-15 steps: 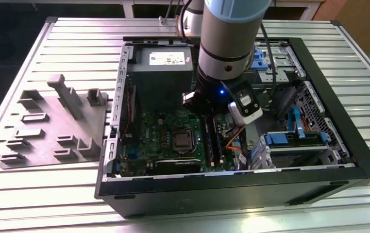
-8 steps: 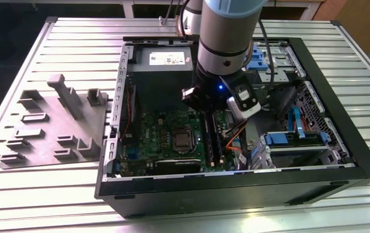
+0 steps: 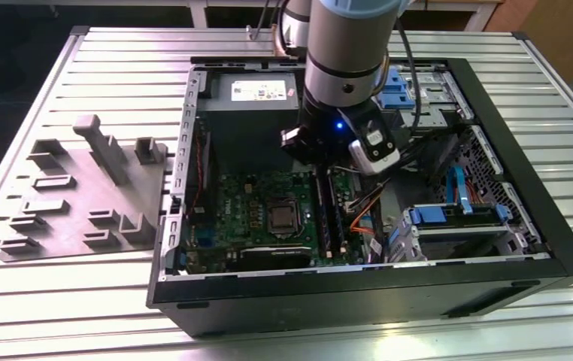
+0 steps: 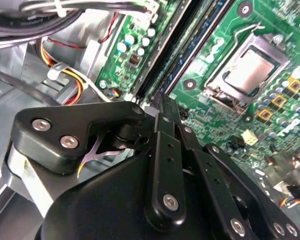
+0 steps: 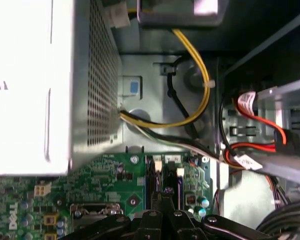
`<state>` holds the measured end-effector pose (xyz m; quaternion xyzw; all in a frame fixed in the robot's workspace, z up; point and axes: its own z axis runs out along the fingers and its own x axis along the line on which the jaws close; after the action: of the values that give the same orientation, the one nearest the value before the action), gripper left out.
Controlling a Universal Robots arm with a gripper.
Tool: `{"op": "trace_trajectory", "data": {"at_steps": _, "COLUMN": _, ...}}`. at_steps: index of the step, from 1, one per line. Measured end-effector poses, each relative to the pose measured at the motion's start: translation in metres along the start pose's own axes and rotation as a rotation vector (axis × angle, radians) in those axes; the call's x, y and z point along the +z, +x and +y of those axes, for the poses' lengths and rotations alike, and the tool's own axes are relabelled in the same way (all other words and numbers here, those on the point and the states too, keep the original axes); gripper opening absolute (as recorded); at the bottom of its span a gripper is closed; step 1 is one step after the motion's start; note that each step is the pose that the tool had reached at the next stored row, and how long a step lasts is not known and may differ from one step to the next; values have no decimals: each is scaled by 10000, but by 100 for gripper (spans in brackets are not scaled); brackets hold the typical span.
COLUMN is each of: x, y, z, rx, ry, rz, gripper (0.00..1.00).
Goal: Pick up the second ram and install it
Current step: 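Press down the second ram until it locks into place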
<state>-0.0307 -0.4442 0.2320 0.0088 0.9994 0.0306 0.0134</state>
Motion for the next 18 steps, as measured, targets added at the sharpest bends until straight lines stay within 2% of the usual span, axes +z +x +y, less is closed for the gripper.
{"op": "trace_trajectory", "data": {"at_steps": 5, "x": 16, "y": 1, "z": 75, "rx": -1, "ry": -1, "rz": 0, "gripper": 10}}
{"op": "trace_trajectory", "data": {"at_steps": 18, "x": 49, "y": 20, "z": 71, "rx": 0, "ry": 2, "rz": -2, "gripper": 10}}
